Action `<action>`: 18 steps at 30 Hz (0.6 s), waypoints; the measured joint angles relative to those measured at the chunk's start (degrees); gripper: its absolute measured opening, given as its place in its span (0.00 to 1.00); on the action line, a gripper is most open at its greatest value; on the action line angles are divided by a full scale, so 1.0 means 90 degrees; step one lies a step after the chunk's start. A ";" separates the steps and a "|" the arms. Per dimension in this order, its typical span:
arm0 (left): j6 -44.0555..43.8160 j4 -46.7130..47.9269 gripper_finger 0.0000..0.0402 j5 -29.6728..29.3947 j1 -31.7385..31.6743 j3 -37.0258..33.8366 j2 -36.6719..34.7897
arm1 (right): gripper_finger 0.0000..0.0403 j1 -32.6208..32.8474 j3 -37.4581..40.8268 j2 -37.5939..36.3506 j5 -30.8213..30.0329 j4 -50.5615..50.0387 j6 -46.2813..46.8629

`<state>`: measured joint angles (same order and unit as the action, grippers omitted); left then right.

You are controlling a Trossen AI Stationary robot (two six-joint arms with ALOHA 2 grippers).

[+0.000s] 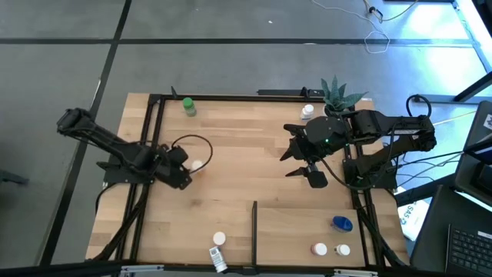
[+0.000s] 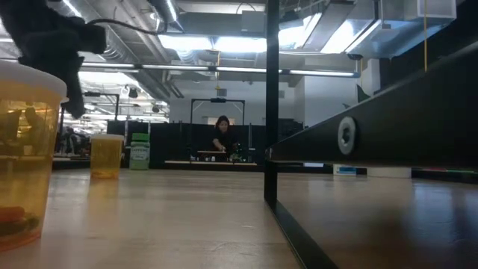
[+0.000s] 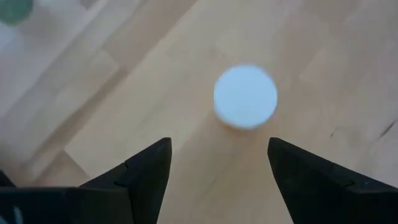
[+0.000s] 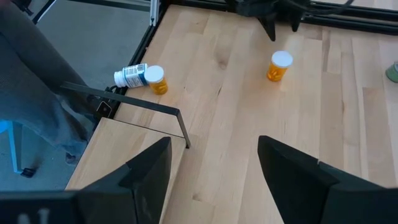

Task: Pick and place medicine bottles onto shelf by color
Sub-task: Put the middle orange pill bottle onto the shelf

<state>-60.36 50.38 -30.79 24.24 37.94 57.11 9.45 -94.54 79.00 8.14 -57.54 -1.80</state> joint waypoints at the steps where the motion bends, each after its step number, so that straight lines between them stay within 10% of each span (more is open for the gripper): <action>1: -0.0139 -0.0001 0.65 0.0047 0.0043 -0.0049 0.0021 | 0.60 0.0000 0.0000 0.0000 0.0000 0.0001 -0.0003; 18: -0.0529 -0.1351 0.65 0.0156 -0.0346 -0.0981 0.0159 | 0.60 -0.0001 -0.0001 0.0000 0.0000 0.0005 -0.0002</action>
<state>-65.12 38.22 -29.39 21.13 29.12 58.54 9.44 -94.55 79.00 8.14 -57.49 -1.82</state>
